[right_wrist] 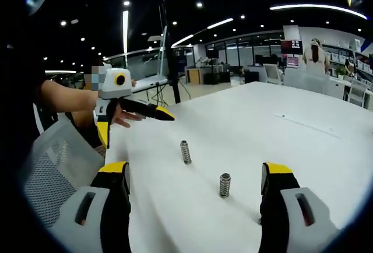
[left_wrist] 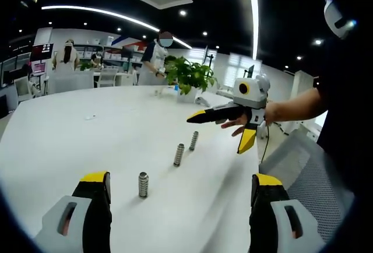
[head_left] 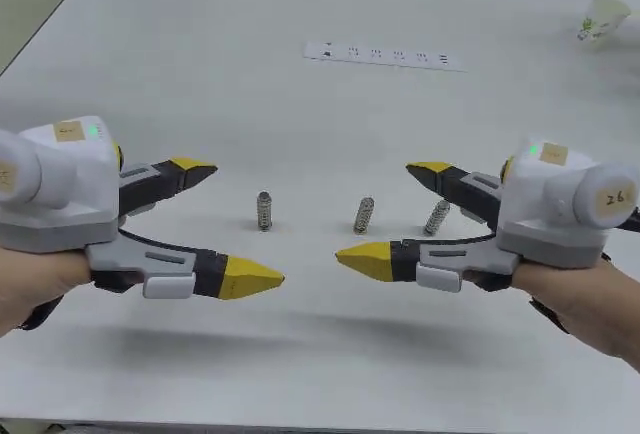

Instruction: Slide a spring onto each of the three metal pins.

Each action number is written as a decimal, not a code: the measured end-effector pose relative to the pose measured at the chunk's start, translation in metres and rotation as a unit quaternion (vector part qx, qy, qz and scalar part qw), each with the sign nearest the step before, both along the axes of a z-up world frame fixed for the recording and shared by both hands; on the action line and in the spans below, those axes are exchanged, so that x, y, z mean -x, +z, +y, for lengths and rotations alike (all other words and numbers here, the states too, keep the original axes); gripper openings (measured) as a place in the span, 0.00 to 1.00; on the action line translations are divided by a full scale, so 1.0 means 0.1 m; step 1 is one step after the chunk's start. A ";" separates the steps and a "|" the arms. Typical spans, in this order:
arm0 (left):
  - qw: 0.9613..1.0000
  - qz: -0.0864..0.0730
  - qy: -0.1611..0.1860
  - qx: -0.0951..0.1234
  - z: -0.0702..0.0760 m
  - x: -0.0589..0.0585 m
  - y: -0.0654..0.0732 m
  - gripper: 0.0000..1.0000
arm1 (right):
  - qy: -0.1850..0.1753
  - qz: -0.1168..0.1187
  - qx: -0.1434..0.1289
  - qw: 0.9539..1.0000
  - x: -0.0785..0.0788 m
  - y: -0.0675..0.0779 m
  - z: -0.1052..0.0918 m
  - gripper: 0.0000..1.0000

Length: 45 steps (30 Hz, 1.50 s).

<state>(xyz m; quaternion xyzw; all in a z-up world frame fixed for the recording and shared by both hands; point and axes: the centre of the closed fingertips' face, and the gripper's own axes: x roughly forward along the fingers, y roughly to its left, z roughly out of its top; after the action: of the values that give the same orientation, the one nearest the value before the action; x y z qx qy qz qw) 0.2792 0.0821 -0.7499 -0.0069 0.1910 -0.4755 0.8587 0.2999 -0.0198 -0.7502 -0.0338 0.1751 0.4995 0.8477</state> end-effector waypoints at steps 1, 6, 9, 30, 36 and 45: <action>1.000 0.000 0.001 0.001 0.00 0.00 0.00 0.98 | -0.003 0.004 -0.003 1.000 0.02 0.00 -0.03 0.97; 1.000 0.000 0.002 0.002 -0.01 0.01 0.01 0.98 | -0.010 0.006 0.003 1.000 0.07 -0.03 -0.15 0.99; 1.000 -0.001 0.004 0.000 -0.01 0.01 0.02 0.98 | -0.019 0.008 0.004 1.000 0.07 -0.03 -0.22 0.99; 1.000 0.007 0.018 -0.002 0.07 0.07 0.01 0.98 | -0.050 0.033 0.010 0.998 0.16 -0.14 -0.61 0.99; 1.000 0.011 0.029 0.004 0.10 0.08 0.02 0.98 | -0.062 0.038 0.010 0.997 0.19 -0.19 -0.70 0.99; 0.999 0.018 0.038 0.008 0.12 0.10 0.00 0.98 | -0.079 0.043 0.006 0.996 0.18 -0.17 -0.78 0.99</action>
<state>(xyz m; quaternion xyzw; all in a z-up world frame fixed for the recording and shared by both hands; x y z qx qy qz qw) 0.2693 0.0943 -0.7500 -0.0292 0.2022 -0.4439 0.8725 0.2823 -0.0978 -0.7676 -0.0030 0.2163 0.4306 0.8762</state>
